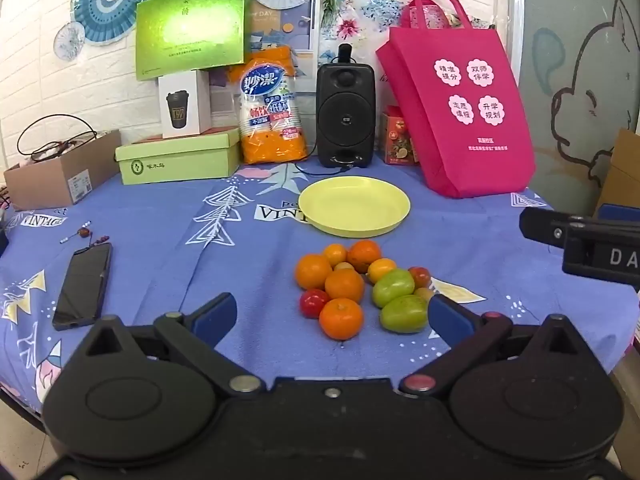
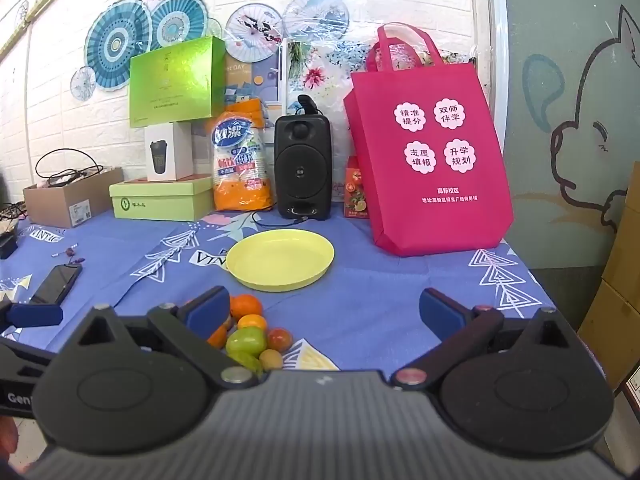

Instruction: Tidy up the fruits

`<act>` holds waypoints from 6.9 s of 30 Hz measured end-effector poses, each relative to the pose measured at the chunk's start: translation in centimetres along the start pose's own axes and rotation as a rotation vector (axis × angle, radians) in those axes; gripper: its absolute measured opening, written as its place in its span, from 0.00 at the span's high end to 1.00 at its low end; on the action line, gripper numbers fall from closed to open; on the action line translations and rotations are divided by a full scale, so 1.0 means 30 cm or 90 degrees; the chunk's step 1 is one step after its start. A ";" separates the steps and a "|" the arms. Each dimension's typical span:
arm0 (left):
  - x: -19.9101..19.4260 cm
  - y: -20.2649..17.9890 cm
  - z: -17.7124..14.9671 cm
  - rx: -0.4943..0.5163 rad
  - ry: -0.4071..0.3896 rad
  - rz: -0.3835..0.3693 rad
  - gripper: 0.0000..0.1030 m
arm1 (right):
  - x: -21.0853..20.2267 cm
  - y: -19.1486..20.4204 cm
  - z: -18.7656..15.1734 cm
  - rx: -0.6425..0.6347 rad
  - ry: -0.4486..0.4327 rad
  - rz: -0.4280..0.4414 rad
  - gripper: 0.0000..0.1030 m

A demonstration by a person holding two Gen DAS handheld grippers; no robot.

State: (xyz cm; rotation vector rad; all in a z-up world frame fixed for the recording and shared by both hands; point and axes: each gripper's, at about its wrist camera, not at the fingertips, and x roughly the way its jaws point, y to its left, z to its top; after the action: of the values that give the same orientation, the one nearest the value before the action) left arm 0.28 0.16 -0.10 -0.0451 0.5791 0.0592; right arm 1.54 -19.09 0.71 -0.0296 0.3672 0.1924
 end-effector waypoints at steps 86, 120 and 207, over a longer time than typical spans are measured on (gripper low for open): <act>0.227 0.052 -0.038 0.066 0.041 -0.052 0.00 | 0.179 -0.002 -0.128 -0.069 0.088 0.160 0.00; 0.601 0.117 -0.032 -0.047 0.153 -0.257 0.32 | 0.431 0.144 -0.246 -0.213 0.195 0.284 0.40; 0.569 0.096 0.237 0.107 0.060 0.071 0.00 | 0.525 0.072 0.042 -0.148 0.121 0.162 0.27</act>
State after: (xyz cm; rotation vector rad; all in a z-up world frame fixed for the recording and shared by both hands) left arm 18.23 4.18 -3.60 0.1482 0.6790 0.1171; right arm 15.98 -14.03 -3.77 -0.2318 0.5365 0.4860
